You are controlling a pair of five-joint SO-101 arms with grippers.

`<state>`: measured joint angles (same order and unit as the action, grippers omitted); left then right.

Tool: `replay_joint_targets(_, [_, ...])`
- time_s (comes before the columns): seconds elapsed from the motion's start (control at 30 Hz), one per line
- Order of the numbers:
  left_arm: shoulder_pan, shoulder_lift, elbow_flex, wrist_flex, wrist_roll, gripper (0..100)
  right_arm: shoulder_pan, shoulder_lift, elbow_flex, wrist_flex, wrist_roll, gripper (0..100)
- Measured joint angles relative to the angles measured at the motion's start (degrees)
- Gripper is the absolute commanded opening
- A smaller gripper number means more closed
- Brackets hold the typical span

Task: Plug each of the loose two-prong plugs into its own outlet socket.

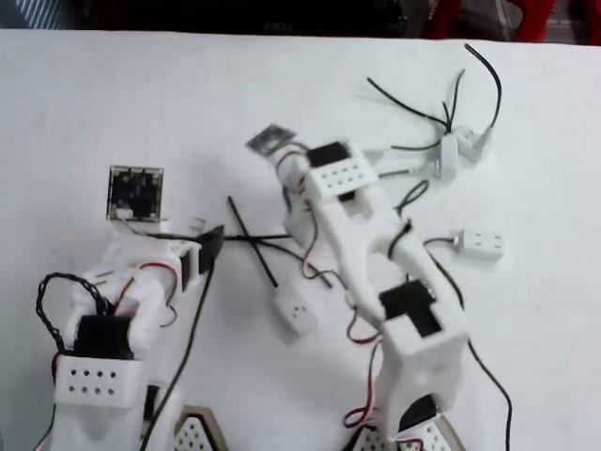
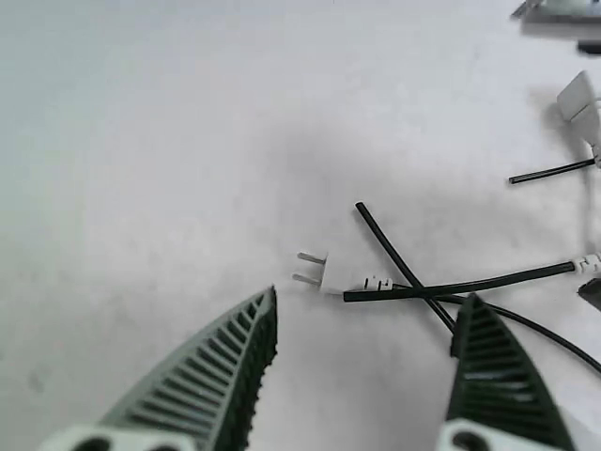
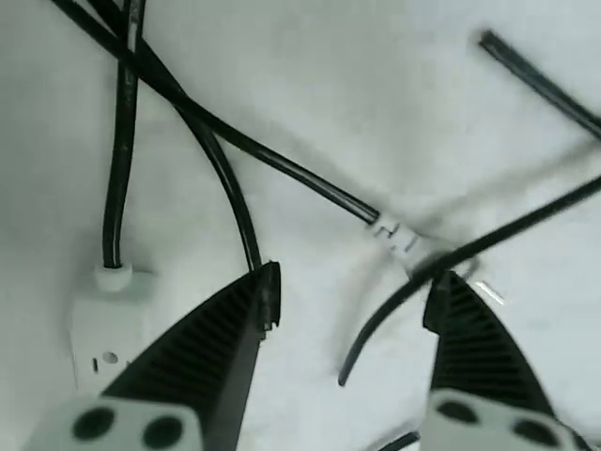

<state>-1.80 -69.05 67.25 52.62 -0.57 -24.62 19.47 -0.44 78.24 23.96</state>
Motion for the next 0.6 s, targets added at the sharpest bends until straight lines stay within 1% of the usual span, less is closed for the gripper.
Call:
replay_joint_targets(0.23, [0.00, 0.00, 0.00, 0.00, 0.00, 29, -1.76, 6.77, -0.53, -6.07, 0.00, 24.8])
replay_joint_targets(0.3, [0.00, 0.00, 0.00, 0.00, 0.00, 29, -1.58, 7.82, -0.53, -7.82, -0.09, 20.6])
replay_joint_targets(0.43, [0.00, 0.00, 0.00, 0.00, 0.00, 29, -1.32, 8.62, -0.62, -10.73, -0.18, 1.7])
replay_joint_targets(0.47, [0.00, 0.00, 0.00, 0.00, 0.00, 29, -1.23, 8.62, -0.62, -11.69, -0.18, 1.5])
replay_joint_targets(0.5, [0.00, 0.00, 0.00, 0.00, 0.00, 29, -1.05, 8.62, -0.62, -12.66, -0.18, 3.4])
replay_joint_targets(0.6, [0.00, 0.00, 0.00, 0.00, 0.00, 29, -0.97, 8.62, -0.70, -14.33, -0.09, 1.5])
